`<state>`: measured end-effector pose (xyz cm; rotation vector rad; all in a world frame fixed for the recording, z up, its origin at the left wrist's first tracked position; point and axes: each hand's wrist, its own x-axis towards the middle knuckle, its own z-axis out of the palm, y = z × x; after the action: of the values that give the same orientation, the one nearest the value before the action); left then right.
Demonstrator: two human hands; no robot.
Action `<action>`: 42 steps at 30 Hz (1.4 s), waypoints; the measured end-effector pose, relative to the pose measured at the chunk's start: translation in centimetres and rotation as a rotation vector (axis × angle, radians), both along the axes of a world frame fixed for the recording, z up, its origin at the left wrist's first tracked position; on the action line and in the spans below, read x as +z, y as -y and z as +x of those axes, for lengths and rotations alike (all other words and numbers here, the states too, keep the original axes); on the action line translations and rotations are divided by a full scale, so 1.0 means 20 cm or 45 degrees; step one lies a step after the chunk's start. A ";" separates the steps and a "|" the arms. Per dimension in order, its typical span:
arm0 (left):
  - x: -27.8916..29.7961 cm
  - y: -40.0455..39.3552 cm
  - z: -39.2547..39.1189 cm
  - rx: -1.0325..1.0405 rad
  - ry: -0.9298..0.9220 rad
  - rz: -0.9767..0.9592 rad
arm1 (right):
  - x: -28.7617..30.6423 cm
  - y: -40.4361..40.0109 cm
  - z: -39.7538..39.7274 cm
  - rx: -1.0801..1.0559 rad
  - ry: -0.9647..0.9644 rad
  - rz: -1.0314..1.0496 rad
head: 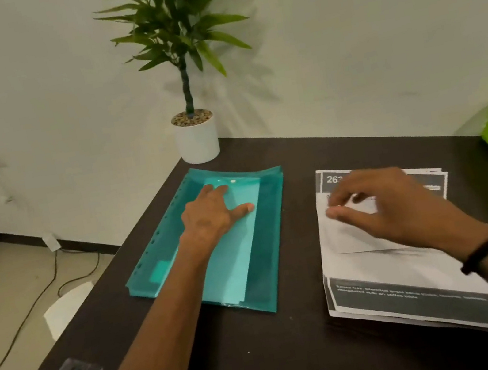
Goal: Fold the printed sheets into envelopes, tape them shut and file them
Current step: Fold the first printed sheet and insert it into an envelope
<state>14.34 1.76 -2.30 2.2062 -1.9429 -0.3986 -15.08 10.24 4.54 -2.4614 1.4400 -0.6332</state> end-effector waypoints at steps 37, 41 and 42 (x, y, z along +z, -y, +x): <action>-0.04 0.02 0.11 0.126 -0.202 -0.469 | -0.05 0.97 0.77 -0.235 -0.198 0.615; -0.07 0.04 0.20 0.422 -0.051 -0.648 | -0.01 0.97 0.73 -0.148 -0.093 0.774; -0.07 0.04 0.21 0.463 -0.066 -0.606 | -0.01 0.97 0.71 -0.131 -0.086 0.791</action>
<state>18.54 0.86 -3.79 2.1275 -1.3804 0.0578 -0.80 -9.19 4.40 -1.9447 1.5078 -0.0855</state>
